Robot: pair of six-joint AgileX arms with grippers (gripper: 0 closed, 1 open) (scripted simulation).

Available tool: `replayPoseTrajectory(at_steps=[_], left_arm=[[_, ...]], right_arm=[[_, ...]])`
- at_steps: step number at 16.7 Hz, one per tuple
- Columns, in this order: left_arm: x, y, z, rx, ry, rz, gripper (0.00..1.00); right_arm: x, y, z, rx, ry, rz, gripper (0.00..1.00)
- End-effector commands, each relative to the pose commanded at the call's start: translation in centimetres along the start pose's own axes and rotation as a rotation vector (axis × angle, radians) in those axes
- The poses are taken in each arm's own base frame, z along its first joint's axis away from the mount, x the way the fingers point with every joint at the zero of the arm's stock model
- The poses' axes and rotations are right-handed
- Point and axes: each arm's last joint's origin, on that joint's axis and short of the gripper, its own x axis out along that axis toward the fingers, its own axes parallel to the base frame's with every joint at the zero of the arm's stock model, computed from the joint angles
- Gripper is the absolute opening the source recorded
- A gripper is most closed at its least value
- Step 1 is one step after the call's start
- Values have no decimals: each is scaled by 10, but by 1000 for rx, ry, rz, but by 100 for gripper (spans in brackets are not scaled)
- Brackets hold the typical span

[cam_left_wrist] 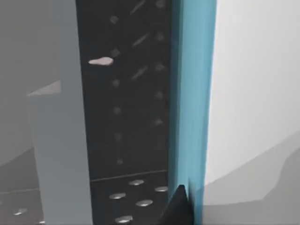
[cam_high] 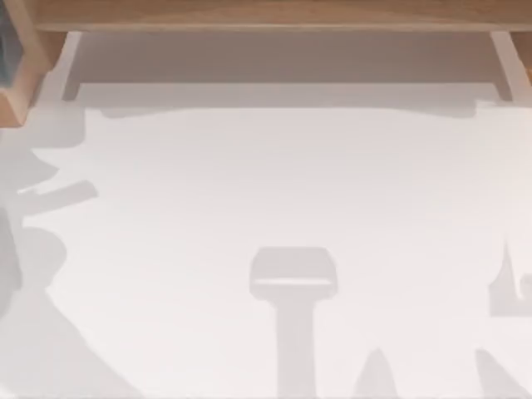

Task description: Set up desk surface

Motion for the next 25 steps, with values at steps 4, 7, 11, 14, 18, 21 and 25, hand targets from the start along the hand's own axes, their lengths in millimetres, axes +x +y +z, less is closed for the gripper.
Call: replayPoseTrajectory(at_steps=[4,7,11,14,18,21,25], left_arm=[[0,0,0,0,0,0,30],[0,0,0,0,0,0,53],[0,0,0,0,0,0,83],[0,0,0,0,0,0,100],[0,0,0,0,0,0,100],[0,0,0,0,0,0,100],[-10,3,-2,9,6,17,100]], right_arm=[[0,0,0,0,0,0,100],[0,0,0,0,0,0,100],[0,0,0,0,0,0,100],[0,0,0,0,0,0,100],[0,0,0,0,0,0,100],[0,0,0,0,0,0,100],[0,0,0,0,0,0,100]])
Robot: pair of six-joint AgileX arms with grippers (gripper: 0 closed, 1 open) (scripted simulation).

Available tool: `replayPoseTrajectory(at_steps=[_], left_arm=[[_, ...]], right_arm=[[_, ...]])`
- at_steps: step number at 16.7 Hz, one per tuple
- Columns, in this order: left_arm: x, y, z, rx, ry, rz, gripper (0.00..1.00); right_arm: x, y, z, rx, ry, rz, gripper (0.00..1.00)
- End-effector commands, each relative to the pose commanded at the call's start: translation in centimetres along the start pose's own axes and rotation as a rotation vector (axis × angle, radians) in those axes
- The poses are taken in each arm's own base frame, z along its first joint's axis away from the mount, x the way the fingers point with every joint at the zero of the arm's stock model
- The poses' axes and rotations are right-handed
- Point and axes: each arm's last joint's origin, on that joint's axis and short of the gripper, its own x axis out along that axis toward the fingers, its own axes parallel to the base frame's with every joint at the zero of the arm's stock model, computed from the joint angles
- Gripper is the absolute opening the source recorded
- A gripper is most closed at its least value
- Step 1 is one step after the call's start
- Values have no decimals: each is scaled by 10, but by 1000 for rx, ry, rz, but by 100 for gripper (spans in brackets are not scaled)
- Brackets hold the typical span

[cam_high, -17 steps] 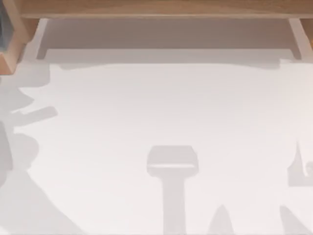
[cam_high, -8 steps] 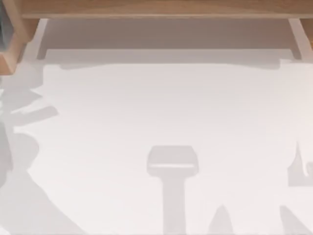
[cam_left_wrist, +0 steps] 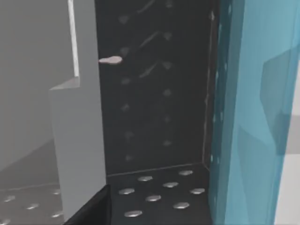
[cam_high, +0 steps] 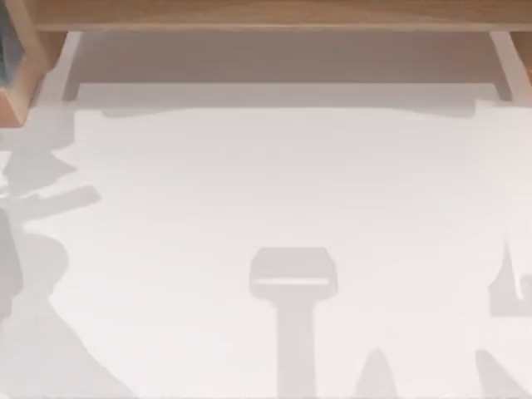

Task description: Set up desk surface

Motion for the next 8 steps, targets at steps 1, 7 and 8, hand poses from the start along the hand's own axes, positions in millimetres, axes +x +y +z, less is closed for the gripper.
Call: replayPoseTrajectory(at_steps=[1,7,8], left_arm=[[-6,-1,0,0,1,1,100],[-38,-15,2,-9,-4,-16,100],[-39,-16,2,-10,-3,-16,100]], right_arm=[[0,0,0,0,0,0,100],[0,0,0,0,0,0,100],[0,0,0,0,0,0,100]])
